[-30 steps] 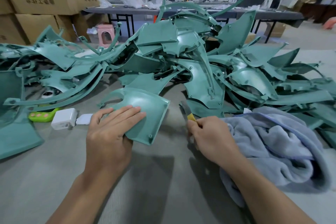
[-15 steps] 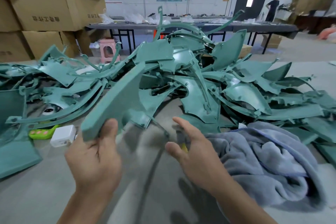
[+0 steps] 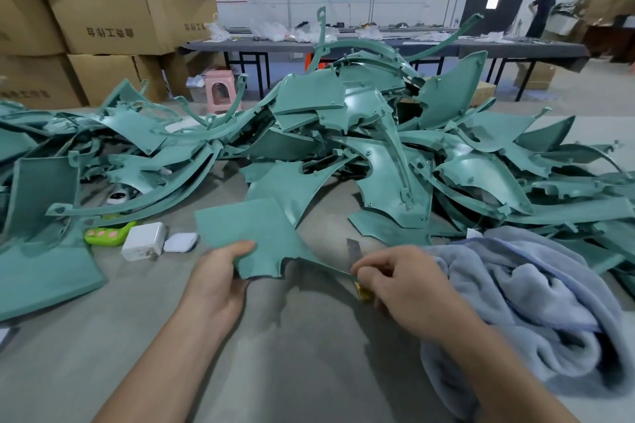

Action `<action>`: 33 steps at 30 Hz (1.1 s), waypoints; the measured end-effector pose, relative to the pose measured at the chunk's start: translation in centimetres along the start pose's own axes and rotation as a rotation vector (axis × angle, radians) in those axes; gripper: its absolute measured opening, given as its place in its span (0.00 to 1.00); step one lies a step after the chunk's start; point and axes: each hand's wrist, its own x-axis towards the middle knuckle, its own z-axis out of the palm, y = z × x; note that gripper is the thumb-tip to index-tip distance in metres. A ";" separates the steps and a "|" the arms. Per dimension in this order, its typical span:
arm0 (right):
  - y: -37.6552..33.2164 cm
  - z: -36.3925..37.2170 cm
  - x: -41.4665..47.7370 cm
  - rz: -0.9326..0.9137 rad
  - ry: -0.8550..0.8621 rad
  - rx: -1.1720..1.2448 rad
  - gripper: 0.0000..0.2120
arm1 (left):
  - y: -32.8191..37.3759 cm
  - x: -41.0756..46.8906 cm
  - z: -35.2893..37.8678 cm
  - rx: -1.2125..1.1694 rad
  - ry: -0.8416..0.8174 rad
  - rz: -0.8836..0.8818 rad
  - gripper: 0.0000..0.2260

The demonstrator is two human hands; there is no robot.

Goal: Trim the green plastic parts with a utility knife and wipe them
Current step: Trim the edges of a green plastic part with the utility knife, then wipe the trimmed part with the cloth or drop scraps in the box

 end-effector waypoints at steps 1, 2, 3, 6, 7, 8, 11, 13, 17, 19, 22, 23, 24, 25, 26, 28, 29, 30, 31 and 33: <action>-0.2 -0.3 -0.2 -0.015 -0.014 -0.005 0.10 | 0.0 0.1 -0.1 -0.022 -0.003 -0.033 0.12; -0.3 -0.7 -0.3 -0.029 -0.006 -0.003 0.15 | 0.1 0.3 -0.3 -0.056 -0.009 -0.057 0.12; -0.4 -1.2 -0.5 -0.033 0.024 0.011 0.20 | 0.2 0.4 -0.4 -0.086 -0.016 -0.073 0.13; 0.1 -3.6 -0.6 -0.024 0.270 -0.152 0.16 | 0.1 0.7 -0.8 -0.121 -0.033 -0.068 0.13; 0.6 -4.5 -0.7 -0.016 0.351 -0.380 0.13 | 0.1 0.7 -0.9 -0.105 -0.036 -0.061 0.13; 0.9 -5.1 -0.8 0.007 0.366 -0.621 0.12 | 0.0 0.8 -0.9 -0.075 -0.038 -0.057 0.12; 2.1 -5.0 -1.1 0.117 0.077 -0.908 0.05 | -0.3 0.8 -0.8 0.016 -0.031 -0.049 0.12; 2.2 -4.5 -1.3 0.108 0.051 -0.885 0.07 | -0.5 0.7 -0.6 0.063 -0.036 -0.025 0.11; 0.8 -5.1 -1.2 -0.007 0.325 -0.710 0.09 | -0.7 0.3 -0.2 0.136 -0.048 -0.018 0.09; -0.8 -4.4 -1.0 -0.105 0.412 -0.516 0.05 | -0.7 0.1 -0.1 0.159 -0.072 -0.060 0.08; -3.8 -3.4 -0.5 -0.247 0.482 -0.326 0.07 | -1.1 -0.3 0.3 0.171 -0.118 -0.090 0.09; -4.9 -2.6 -0.2 -0.281 0.470 -0.261 0.08 | -1.2 -0.4 0.4 0.164 -0.146 -0.096 0.09; -5.7 -2.2 -0.4 -0.323 0.444 -0.219 0.08 | -1.4 -0.5 0.5 0.156 -0.184 -0.098 0.10; -6.6 -0.3 0.4 -0.355 0.402 -0.204 0.08 | -1.6 -0.5 0.5 0.156 -0.225 -0.096 0.10; -7.0 1.5 1.1 -0.369 0.366 -0.233 0.08 | -1.7 -0.6 0.4 0.166 -0.257 -0.103 0.11; -8.0 6.0 2.3 -0.239 0.330 -0.288 0.12 | -1.8 -0.8 0.3 0.183 -0.294 -0.142 0.14; -8.2 7.5 2.6 -0.164 0.337 -0.325 0.13 | -2.0 -0.8 0.1 0.179 -0.306 -0.151 0.17; -8.4 8.3 2.7 -0.194 0.325 -0.320 0.12 | -2.1 -0.8 -0.1 0.161 -0.320 -0.155 0.19; -7.9 8.5 3.2 -0.313 0.279 -0.306 0.10 | -2.2 -0.8 -0.2 0.121 -0.331 -0.162 0.19; -8.0 7.7 3.4 -0.437 0.203 -0.345 0.08 | -2.0 -0.9 -0.5 0.043 -0.350 -0.183 0.19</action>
